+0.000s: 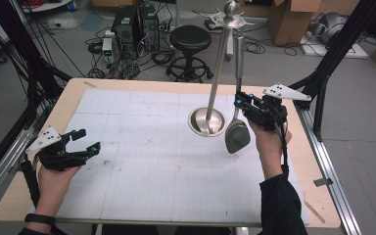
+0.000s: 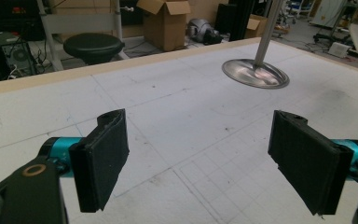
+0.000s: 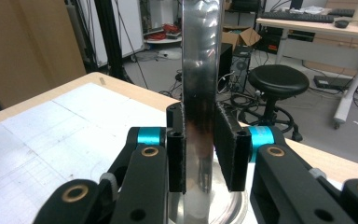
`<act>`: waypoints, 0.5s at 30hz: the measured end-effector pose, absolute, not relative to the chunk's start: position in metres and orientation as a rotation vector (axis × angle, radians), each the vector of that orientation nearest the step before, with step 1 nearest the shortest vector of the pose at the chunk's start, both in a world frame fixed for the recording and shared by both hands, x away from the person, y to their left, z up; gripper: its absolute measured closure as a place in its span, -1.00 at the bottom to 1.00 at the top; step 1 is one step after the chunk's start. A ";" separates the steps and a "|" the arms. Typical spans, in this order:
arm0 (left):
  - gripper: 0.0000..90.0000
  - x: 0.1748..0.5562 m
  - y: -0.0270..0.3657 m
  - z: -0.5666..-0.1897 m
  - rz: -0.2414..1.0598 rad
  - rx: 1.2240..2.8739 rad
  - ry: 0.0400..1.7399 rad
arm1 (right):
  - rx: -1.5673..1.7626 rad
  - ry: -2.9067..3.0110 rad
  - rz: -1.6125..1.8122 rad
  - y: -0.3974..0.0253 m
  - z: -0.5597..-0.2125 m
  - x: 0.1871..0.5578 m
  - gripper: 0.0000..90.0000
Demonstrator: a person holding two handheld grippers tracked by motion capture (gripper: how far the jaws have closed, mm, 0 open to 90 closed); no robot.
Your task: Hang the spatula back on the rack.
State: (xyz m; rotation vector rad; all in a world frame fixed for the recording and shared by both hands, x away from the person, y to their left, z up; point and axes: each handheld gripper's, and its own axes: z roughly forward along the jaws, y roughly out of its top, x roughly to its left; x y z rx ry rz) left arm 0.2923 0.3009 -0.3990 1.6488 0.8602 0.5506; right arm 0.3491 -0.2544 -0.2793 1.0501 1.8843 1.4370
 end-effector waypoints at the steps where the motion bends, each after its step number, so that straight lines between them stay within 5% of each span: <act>1: -0.55 0.292 0.301 -0.399 0.549 1.650 0.861 | 1.048 1.887 1.435 -0.253 -0.280 0.350 0.68; 15: -0.55 0.291 0.302 -0.400 0.550 1.654 0.864 | 1.058 1.874 1.435 -0.251 -0.288 0.355 0.68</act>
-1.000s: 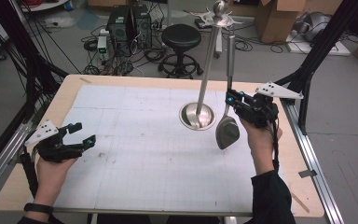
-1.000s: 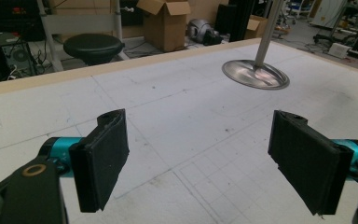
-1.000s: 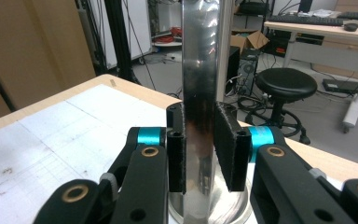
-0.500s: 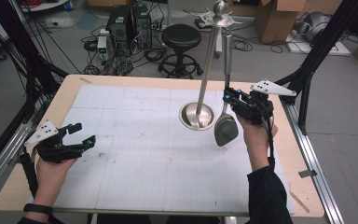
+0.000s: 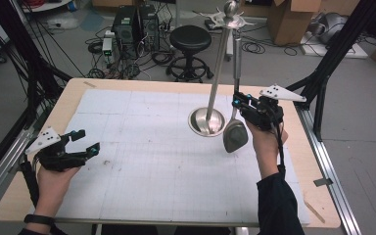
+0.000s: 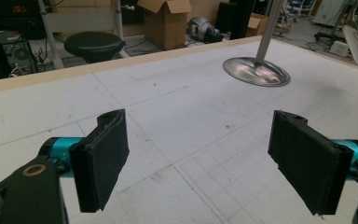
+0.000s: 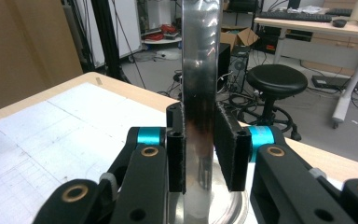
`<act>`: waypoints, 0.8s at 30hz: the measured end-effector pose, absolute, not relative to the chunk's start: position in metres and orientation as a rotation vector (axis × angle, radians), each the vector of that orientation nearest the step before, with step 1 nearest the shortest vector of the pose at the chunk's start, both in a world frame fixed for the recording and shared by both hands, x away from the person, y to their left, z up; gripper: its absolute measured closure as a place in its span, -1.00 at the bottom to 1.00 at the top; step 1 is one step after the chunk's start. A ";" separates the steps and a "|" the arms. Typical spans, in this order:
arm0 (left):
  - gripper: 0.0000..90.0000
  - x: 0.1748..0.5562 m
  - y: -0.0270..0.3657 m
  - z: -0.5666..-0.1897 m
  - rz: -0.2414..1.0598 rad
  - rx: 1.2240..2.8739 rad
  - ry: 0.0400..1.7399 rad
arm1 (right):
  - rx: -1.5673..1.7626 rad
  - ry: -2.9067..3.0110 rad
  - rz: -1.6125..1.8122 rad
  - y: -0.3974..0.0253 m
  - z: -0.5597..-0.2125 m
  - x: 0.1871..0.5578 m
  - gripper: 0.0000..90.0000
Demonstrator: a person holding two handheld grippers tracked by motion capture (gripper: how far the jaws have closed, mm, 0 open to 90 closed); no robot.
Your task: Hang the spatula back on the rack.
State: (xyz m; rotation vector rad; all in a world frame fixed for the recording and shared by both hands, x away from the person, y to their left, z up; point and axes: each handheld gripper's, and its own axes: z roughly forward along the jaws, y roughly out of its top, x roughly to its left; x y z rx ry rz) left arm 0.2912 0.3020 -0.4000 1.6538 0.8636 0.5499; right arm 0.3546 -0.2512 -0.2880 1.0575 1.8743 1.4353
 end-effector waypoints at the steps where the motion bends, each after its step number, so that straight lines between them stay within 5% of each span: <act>1: -0.55 0.291 0.302 -0.400 0.550 1.655 0.864 | 1.058 1.875 1.436 -0.251 -0.288 0.355 0.68; 14: -0.54 0.291 0.301 -0.401 0.547 1.659 0.865 | 1.051 1.876 1.416 -0.248 -0.291 0.358 0.62; 24: -0.54 0.291 0.301 -0.401 0.545 1.660 0.863 | 1.079 1.824 1.427 -0.253 -0.293 0.354 -0.15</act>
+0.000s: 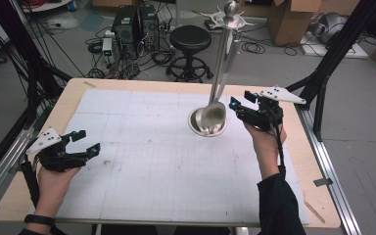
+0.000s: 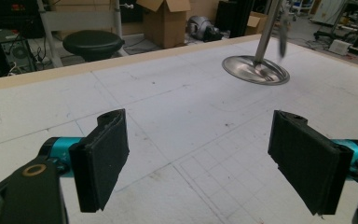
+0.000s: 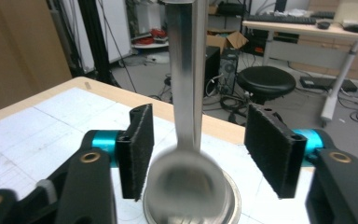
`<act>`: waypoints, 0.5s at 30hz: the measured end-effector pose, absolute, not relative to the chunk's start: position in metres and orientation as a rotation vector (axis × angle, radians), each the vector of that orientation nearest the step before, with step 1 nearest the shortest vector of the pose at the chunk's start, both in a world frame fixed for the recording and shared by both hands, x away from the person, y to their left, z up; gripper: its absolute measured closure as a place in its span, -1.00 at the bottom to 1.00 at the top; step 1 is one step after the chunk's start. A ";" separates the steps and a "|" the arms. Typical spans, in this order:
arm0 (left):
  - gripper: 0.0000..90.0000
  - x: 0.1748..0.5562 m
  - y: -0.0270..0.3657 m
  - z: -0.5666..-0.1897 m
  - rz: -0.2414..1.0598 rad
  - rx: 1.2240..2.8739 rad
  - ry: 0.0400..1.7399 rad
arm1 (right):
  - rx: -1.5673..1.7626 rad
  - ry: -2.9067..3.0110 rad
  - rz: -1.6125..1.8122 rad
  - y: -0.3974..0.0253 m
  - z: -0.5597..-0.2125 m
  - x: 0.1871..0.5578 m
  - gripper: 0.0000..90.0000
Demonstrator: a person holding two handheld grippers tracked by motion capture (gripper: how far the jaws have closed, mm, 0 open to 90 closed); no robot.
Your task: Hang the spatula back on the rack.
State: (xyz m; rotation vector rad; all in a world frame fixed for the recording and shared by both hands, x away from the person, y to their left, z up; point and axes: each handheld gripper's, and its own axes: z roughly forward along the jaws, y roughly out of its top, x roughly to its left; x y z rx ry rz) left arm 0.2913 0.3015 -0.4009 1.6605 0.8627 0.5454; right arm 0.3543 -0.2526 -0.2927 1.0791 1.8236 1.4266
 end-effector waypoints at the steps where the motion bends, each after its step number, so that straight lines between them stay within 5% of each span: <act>1: -0.54 0.291 0.301 -0.401 0.546 1.660 0.864 | 1.072 1.822 1.430 -0.253 -0.293 0.353 -0.24; 15: -0.55 0.292 0.305 -0.396 0.550 1.625 0.858 | 0.950 1.844 1.501 -0.269 -0.317 0.312 -0.67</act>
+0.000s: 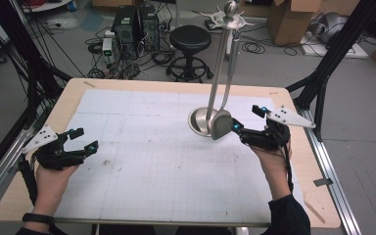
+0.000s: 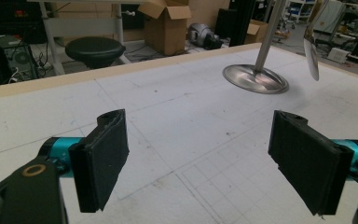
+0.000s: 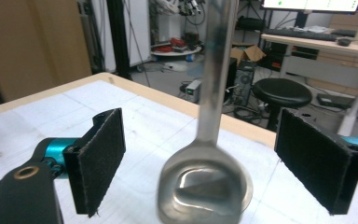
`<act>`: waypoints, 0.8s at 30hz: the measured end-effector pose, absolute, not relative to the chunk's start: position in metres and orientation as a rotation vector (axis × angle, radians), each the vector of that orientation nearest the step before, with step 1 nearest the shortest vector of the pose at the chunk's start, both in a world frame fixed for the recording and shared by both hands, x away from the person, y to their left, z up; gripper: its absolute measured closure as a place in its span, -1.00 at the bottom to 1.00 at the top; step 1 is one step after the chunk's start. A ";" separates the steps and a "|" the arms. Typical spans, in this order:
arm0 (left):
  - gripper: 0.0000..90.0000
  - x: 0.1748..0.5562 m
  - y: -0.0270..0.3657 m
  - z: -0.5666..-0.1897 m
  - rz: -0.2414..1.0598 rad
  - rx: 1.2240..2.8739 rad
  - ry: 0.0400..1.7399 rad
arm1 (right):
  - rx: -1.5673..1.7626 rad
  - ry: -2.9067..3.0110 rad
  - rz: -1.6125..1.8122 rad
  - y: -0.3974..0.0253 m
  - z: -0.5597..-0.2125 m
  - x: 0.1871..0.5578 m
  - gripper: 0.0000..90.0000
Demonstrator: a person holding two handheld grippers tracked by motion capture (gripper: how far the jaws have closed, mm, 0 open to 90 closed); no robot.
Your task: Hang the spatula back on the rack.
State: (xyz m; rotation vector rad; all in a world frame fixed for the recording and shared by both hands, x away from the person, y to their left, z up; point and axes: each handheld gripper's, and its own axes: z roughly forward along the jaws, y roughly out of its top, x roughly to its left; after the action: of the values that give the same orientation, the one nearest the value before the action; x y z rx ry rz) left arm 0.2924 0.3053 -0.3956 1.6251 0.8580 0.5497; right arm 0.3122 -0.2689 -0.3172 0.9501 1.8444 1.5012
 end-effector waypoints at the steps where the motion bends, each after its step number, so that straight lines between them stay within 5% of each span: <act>1: -0.55 0.293 0.305 -0.395 0.549 1.625 0.858 | 0.945 1.840 1.509 -0.271 -0.321 0.310 -0.68; 24: -0.56 0.293 0.301 -0.396 0.551 1.628 0.844 | 0.798 1.870 1.514 -0.278 -0.375 0.273 -0.73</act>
State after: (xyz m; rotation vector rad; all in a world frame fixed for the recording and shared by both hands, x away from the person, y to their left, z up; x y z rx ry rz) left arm 0.2932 0.3011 -0.3955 1.6280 0.8440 0.5513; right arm 0.2731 -0.2781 -0.3754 0.7977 1.8703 1.5136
